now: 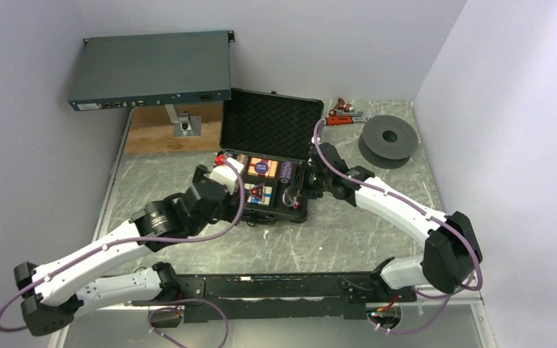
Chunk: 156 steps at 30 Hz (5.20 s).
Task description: Pack up texas hold em set
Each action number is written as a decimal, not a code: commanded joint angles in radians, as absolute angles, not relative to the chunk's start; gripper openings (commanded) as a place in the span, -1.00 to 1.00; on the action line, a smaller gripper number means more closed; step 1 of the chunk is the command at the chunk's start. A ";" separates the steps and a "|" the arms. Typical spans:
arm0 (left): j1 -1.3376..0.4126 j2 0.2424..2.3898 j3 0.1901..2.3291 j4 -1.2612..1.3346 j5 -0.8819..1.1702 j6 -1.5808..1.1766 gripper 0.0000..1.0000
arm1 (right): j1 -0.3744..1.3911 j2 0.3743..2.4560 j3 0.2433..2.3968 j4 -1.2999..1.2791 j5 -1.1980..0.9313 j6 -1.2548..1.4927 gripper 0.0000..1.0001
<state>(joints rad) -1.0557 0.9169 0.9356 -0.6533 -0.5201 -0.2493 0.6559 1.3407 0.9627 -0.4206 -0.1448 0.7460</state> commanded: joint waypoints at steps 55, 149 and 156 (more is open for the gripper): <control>-0.877 0.728 0.850 -0.639 -0.669 -0.077 0.79 | 0.640 1.561 1.046 -0.341 -0.099 0.848 0.29; -0.556 1.891 1.175 -0.026 0.174 -0.451 -0.11 | 0.336 0.935 0.597 -0.604 0.104 0.803 0.88; -0.656 2.022 1.359 -0.047 0.190 -0.461 -0.11 | 0.334 0.808 0.796 -0.827 0.241 0.753 0.99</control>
